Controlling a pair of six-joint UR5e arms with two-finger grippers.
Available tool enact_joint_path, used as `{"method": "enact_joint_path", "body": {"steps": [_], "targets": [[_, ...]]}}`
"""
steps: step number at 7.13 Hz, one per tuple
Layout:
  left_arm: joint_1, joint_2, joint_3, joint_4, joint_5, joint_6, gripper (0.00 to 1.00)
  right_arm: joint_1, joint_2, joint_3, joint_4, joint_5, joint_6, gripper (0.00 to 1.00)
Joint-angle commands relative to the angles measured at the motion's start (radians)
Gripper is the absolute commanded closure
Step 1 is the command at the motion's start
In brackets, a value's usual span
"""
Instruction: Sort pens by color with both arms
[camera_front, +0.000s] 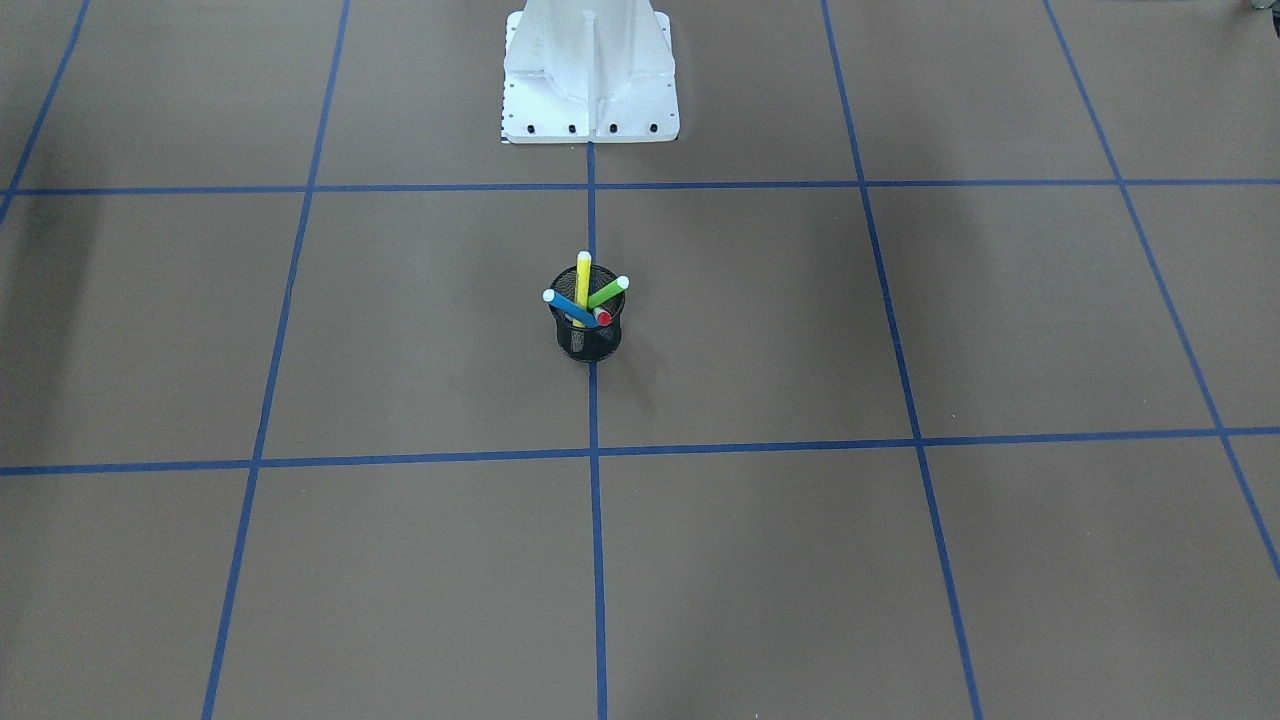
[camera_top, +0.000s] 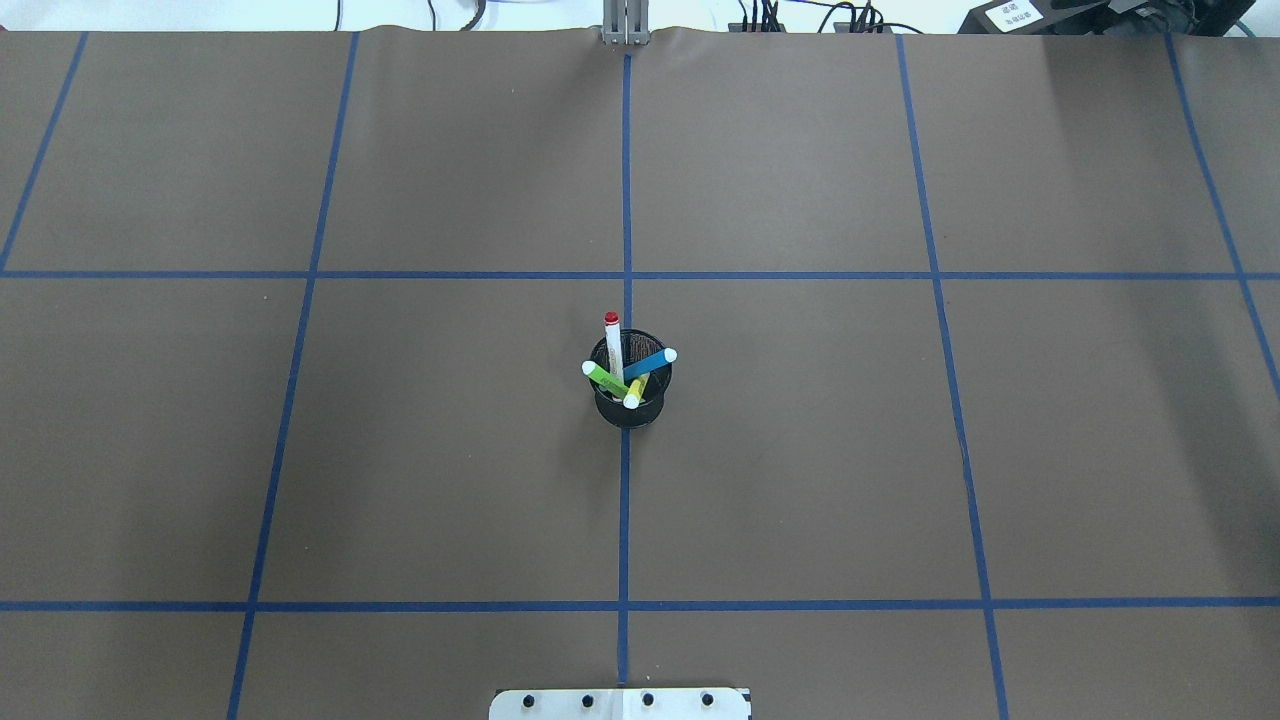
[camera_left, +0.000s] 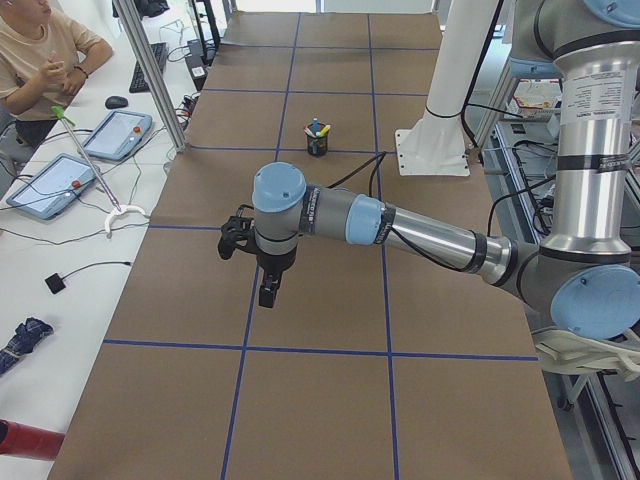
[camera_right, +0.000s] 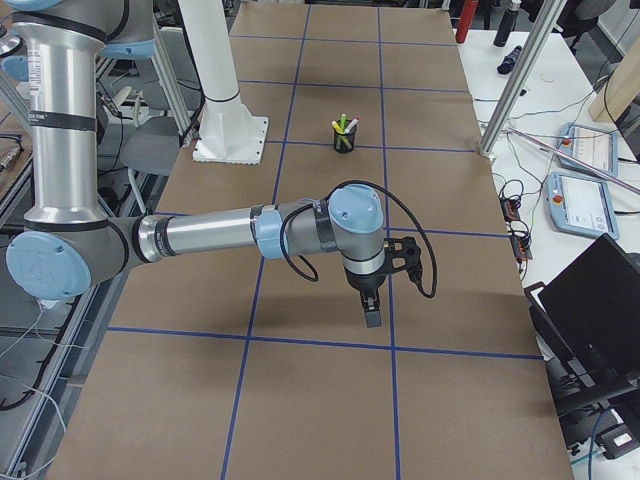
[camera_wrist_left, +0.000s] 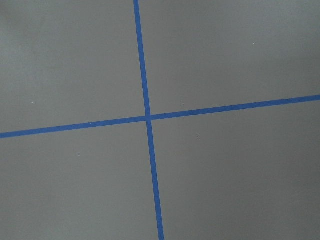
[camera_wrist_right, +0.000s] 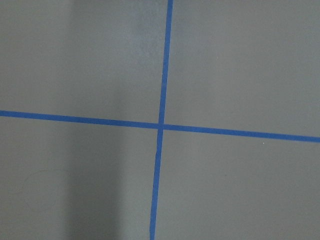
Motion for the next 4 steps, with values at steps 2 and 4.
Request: {"method": "enact_joint_path", "body": {"steps": [2, 4], "targets": [[-0.001, -0.032, 0.014, -0.118, 0.002, -0.001, 0.00, -0.001, -0.002, -0.016, 0.156, 0.015, -0.008, 0.00], [-0.001, -0.046, 0.014, -0.150, -0.004, 0.002, 0.00, -0.027, 0.039, -0.009, 0.183, 0.121, 0.009, 0.00]]}}
